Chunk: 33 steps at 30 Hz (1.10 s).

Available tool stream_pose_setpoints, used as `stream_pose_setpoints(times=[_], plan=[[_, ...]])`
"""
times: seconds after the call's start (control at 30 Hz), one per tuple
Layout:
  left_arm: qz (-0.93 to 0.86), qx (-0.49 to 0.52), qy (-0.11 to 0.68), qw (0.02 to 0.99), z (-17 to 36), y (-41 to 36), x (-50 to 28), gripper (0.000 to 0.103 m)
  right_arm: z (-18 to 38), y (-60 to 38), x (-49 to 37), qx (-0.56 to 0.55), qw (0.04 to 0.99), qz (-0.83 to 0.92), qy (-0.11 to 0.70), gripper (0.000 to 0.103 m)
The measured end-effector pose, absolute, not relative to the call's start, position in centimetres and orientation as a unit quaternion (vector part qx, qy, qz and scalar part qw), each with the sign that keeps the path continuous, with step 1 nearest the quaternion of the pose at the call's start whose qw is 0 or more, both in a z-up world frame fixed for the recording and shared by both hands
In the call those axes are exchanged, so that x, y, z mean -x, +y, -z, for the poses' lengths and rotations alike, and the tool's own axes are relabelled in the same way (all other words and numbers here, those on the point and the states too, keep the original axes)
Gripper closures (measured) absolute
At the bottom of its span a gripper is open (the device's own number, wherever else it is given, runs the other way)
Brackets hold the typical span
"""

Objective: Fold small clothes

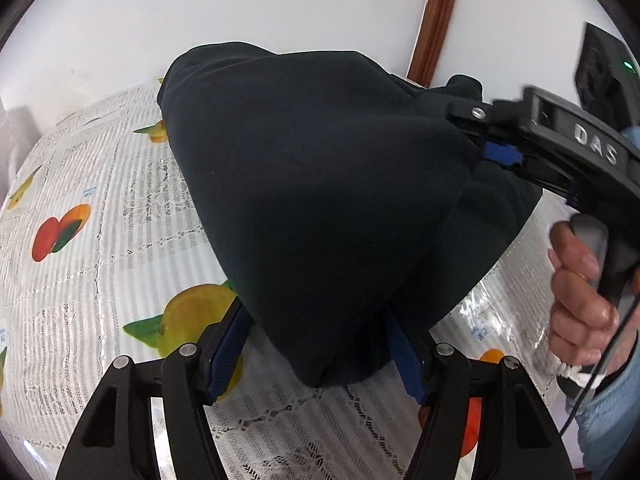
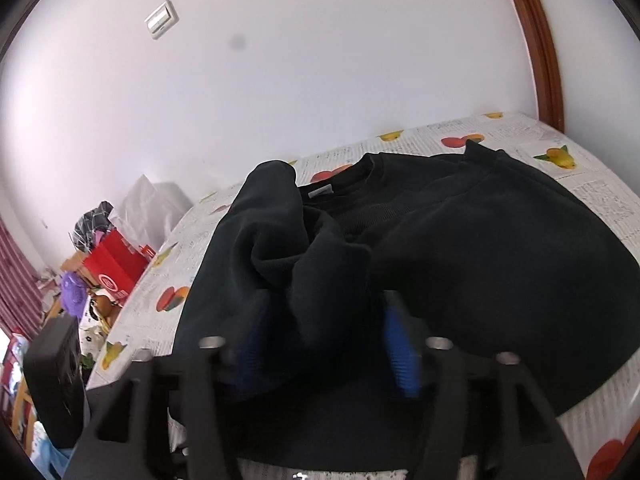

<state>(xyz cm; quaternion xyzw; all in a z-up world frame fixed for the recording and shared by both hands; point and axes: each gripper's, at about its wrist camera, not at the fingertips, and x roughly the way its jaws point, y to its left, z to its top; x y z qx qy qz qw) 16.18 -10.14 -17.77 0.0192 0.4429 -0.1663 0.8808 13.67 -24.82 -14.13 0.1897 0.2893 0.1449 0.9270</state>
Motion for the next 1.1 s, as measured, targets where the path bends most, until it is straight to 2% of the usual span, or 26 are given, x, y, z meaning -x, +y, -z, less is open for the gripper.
stream_pose_setpoints(times=[0.27,0.3,0.37,0.47,0.6,0.67,0.8,0.83,0.9,0.93,1.1], plan=[[0.153,-0.017,0.438,0.886,17.9,-11.0,-16.5,0.034,15.0,-23.9,-18.6,-0.257,0.889,-0.191,0.328,0.041],[0.150,-0.019,0.436,0.887,17.9,-11.1,-16.7,0.034,14.7,-23.4,-18.9,-0.248,0.893,-0.187,0.326,0.046],[0.139,-0.022,0.432,0.891,18.0,-11.3,-16.9,0.034,13.5,-22.8,-18.7,-0.209,0.910,-0.186,0.306,0.081],[0.133,-0.027,0.432,0.891,17.9,-11.7,-17.3,0.034,11.0,-23.5,-16.4,-0.156,0.939,-0.193,0.236,0.086],[0.133,-0.028,0.431,0.892,17.9,-11.8,-17.6,0.034,10.3,-28.3,-11.9,-0.220,0.953,-0.155,0.141,0.087],[0.130,-0.029,0.430,0.893,17.9,-11.9,-17.6,0.034,11.6,-29.7,-11.7,-0.232,0.950,-0.126,0.166,0.086],[0.131,-0.034,0.429,0.893,17.6,-12.7,-17.1,0.036,16.3,-31.3,-13.9,-0.245,0.926,-0.071,0.279,0.086],[0.133,-0.032,0.428,0.893,17.6,-12.8,-17.0,0.041,17.4,-31.7,-14.6,-0.269,0.910,-0.071,0.306,0.085],[0.150,-0.022,0.428,0.891,17.4,-12.9,-17.1,0.062,18.3,-32.0,-15.2,-0.298,0.899,-0.074,0.313,0.085],[0.160,-0.016,0.426,0.890,17.3,-13.1,-16.9,0.079,18.2,-31.8,-15.3,-0.294,0.901,-0.072,0.311,0.085],[0.142,-0.021,0.415,0.898,16.8,-12.9,-16.6,0.085,17.6,-28.9,-16.7,-0.236,0.915,-0.056,0.323,0.086]])
